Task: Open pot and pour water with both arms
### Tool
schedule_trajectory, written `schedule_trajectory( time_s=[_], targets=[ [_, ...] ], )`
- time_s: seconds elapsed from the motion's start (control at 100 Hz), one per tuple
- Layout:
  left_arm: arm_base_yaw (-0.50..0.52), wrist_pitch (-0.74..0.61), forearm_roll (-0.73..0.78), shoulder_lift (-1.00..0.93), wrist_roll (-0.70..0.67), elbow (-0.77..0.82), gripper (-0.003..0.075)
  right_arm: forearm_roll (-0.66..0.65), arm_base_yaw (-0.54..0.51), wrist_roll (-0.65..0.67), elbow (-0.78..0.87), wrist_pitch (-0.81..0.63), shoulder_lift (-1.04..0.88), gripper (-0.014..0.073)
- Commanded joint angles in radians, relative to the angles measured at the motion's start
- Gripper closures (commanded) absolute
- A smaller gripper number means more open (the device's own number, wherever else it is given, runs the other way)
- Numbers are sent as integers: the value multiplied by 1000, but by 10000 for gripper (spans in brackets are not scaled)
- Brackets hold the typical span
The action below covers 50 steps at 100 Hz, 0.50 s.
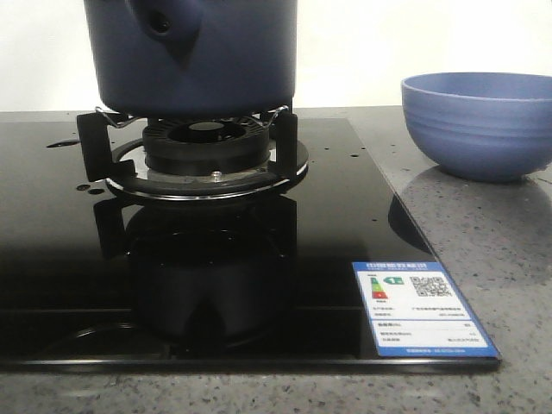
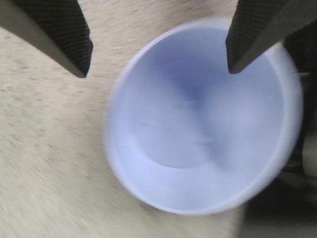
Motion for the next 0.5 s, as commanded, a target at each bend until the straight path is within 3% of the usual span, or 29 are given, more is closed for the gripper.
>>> schedule_trajectory(
  time_s=[0.0,0.21,0.33,0.49],
  targets=[
    [2,-13,-91,-36,-13,-40,366,-23,-30,2,-66,0,61,81],
    [2,-14,-91,-36,-13,-40,366,-5,-45,2,-85,-28,222,122],
    [2,-20,-91,-36,-13,-40,366,11,-45,2,-85,-33,273,309],
    [2,-23,-91,-36,-13,-40,366,16,-45,-4,-85,-33,273,626]
  ],
)
